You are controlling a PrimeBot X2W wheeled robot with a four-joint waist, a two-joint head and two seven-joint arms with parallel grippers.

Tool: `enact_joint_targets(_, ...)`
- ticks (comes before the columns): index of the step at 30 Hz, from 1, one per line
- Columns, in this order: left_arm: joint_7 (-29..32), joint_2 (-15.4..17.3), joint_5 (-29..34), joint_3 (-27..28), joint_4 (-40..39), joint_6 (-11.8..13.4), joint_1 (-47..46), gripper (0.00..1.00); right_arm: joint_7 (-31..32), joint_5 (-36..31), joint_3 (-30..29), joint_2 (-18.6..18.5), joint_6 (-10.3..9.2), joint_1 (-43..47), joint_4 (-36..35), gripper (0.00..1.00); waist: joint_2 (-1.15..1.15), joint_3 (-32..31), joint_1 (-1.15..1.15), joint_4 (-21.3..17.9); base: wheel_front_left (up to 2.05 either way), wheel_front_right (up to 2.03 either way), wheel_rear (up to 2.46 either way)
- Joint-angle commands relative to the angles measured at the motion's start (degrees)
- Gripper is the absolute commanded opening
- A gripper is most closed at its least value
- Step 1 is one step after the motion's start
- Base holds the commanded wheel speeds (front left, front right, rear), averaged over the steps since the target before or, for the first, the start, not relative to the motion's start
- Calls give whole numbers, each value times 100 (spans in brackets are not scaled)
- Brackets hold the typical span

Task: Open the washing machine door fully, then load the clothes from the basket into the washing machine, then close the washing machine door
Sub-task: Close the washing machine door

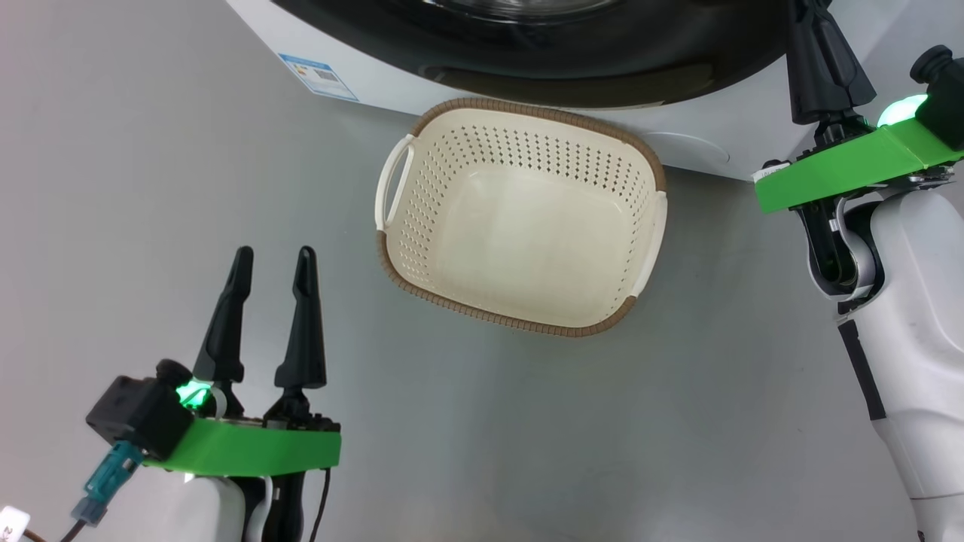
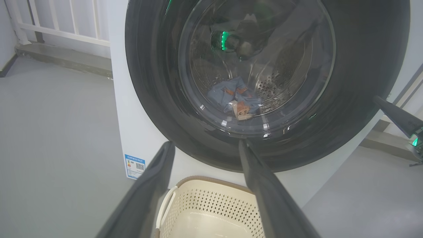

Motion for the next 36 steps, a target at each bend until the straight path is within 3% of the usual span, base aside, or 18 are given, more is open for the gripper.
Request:
enact_joint_targets(1,-36,122,-39,160,-116,3,-103,100,-28,-19,-9,39,-27,-149,-114,0,0,-18,0,-6,0,0,0)
enact_joint_targets(13,-36,193,-29,172,-17,3,-71,100,-28,71,184,123,-27,48,-123,0,0,-208,0,-88,0,0,0)
enact_joint_targets(25,-36,395,14,429,228,3,293,100,-28,220,605,253,-27,899,-253,0,0,-921,0,-483,0,0,0)
enact_joint_targets(26,-36,418,19,453,250,3,334,100,-28,223,602,259,-27,990,-269,3,0,-992,0,-528,0,0,0)
enact_joint_targets(28,-36,460,26,507,294,3,427,100,-28,227,576,277,-27,1189,-312,28,0,-1138,0,-628,0,0,0)
enact_joint_targets(31,-36,546,10,542,370,3,574,100,-28,228,525,287,-27,1498,-369,49,0,-1349,0,-800,0,0,0)
enact_joint_targets(32,-36,585,0,539,407,3,620,100,-28,225,508,285,-27,1596,-380,66,0,-1413,0,-862,0,0,0)
enact_joint_targets(33,-36,617,-7,558,437,3,660,100,-28,219,496,280,-27,1688,-389,77,0,-1474,0,-925,0,0,0)
enact_joint_targets(36,-36,714,-17,592,488,3,768,100,-28,202,458,262,-27,1943,-399,99,0,-1643,0,-1121,0,0,0)
